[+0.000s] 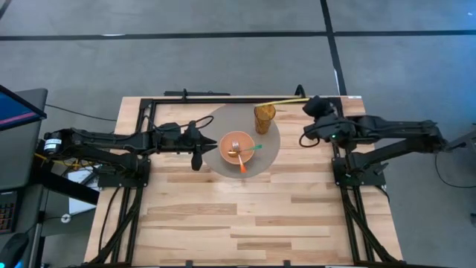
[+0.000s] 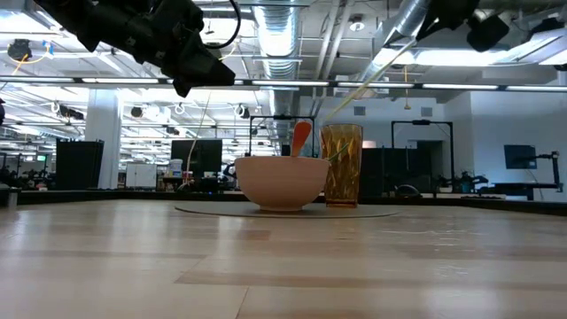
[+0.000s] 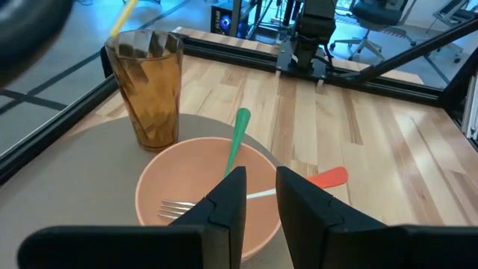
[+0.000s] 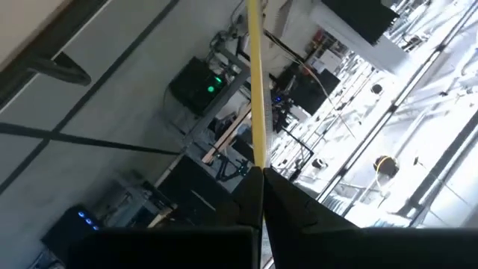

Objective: Pick & Place Utensil
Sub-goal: Put the yellow straw into the brown cup on the gray table placemat

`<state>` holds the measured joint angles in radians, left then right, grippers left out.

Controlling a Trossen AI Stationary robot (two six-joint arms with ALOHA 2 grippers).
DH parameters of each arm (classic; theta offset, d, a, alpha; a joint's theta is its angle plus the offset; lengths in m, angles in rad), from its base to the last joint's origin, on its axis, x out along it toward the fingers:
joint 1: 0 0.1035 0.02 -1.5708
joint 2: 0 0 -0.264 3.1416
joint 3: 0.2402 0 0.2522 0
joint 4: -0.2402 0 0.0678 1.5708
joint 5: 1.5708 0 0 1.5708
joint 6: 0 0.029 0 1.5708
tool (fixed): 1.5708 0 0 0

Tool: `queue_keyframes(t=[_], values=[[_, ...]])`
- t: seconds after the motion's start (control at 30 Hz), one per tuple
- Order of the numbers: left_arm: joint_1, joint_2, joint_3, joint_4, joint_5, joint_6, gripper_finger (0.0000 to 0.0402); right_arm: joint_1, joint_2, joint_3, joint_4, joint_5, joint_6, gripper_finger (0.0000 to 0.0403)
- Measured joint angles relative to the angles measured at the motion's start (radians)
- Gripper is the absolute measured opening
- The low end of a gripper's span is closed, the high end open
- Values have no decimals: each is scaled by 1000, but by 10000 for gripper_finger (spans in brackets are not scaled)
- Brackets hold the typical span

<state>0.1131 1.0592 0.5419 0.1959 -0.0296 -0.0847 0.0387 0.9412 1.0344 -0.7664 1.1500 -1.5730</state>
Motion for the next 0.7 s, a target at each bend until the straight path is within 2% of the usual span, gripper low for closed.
queue_keyframes(t=[0.2, 0.4, 0.7], values=[[0, 0, 0, 0, 0, -1, 76, -2, 12, 0, 0, 64, 7, 0], [0, 0, 0, 1, 0, -2, 76, 47, -32, 0, -69, 71, 57, 0], [0, 0, 0, 8, 0, -9, 76, 118, -43, 0, -280, 40, 268, 0]])
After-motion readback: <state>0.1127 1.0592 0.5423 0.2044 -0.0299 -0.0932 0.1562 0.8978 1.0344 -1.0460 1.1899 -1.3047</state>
